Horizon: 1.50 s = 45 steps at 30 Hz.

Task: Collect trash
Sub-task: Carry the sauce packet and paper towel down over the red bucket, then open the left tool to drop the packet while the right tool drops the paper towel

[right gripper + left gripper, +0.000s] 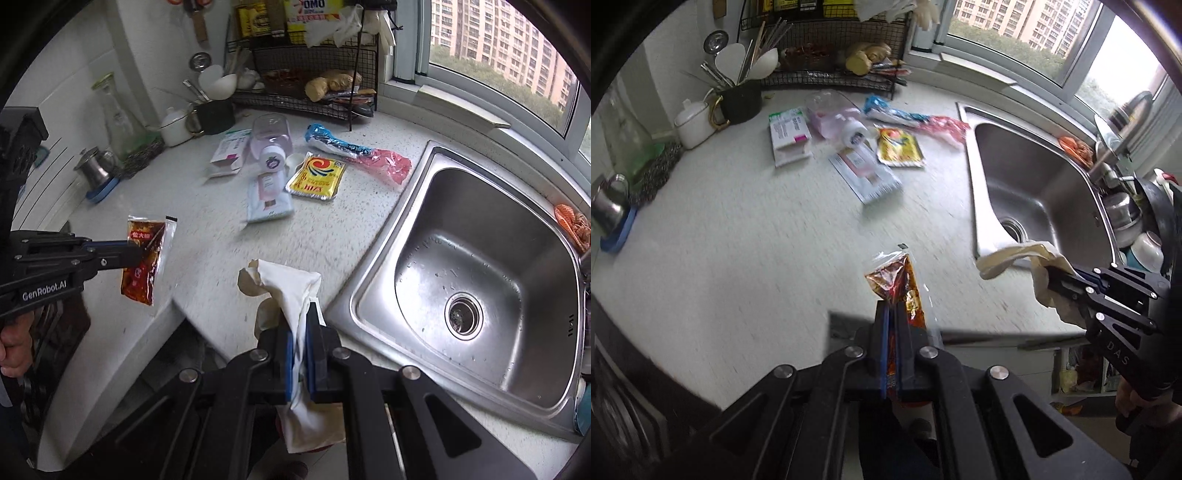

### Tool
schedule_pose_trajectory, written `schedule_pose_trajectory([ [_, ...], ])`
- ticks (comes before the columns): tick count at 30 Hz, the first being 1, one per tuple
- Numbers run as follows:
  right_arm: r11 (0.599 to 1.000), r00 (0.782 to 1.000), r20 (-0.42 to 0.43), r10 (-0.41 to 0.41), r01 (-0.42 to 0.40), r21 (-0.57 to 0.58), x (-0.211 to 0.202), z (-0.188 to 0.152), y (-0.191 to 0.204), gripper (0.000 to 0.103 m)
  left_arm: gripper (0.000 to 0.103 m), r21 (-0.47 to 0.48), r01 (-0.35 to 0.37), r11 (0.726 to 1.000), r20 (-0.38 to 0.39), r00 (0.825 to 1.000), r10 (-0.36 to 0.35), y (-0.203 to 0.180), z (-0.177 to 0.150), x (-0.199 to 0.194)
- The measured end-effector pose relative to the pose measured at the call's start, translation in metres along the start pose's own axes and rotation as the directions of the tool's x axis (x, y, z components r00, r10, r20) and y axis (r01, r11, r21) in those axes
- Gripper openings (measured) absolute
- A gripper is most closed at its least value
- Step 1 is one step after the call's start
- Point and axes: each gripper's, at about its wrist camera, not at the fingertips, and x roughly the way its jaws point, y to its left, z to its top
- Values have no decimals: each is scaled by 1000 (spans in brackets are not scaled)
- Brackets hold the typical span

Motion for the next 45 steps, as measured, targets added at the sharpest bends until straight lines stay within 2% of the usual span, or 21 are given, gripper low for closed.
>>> schedule_pose_trajectory([
  [5, 1000, 1000, -2, 2, -2, -8, -27, -53, 5, 5, 2, 7, 13, 1000, -26, 1000, -13, -38, -51, -7],
  [8, 1000, 1000, -23, -6, 6, -11, -29, -78, 5, 5, 2, 10, 24, 1000, -54, 998, -24, -53, -75, 0],
  [13, 1000, 996, -90, -9, 11, 18, -14, -122, 0, 5, 2, 10, 40, 999, -110, 993, -38, -67, -112, 35],
  [16, 999, 992, -125, 6, -1, 42, 6, -140, -5, 5, 2, 3, 63, 998, -148, 987, -62, -68, -132, 70],
  [21, 998, 981, -192, -19, 29, 52, 62, -174, -12, 5, 2, 14, 77, 997, -215, 974, -72, -62, -168, 153],
  [23, 997, 975, -223, -15, 31, 66, 97, -189, -17, 5, 2, 20, 83, 996, -233, 969, -76, -56, -184, 189],
  [26, 997, 969, -246, -26, 43, 63, 149, -209, -23, 5, 2, 55, 60, 997, -263, 964, -43, -48, -206, 240],
  [32, 994, 953, -304, -16, 49, 101, 255, -246, -34, 5, 2, 50, 49, 998, -314, 949, -31, -26, -241, 335],
  [36, 993, 948, -317, -9, 45, 108, 292, -254, -32, 5, 2, 36, 71, 997, -347, 936, -54, -18, -251, 372],
  [41, 993, 949, -315, -3, 41, 115, 306, -264, -32, 5, 4, 38, 115, 993, -355, 930, -94, -23, -252, 385],
  [43, 992, 950, -314, -4, 42, 116, 304, -268, -34, 5, 15, 39, 131, 991, -357, 928, -109, -28, -251, 384],
  [44, 993, 950, -312, -7, 44, 114, 299, -275, -33, 5, 29, 39, 138, 990, -358, 926, -115, -30, -250, 384],
  [45, 993, 951, -310, -8, 45, 113, 288, -285, -38, 5, 35, 43, 143, 989, -355, 927, -119, -32, -250, 382],
])
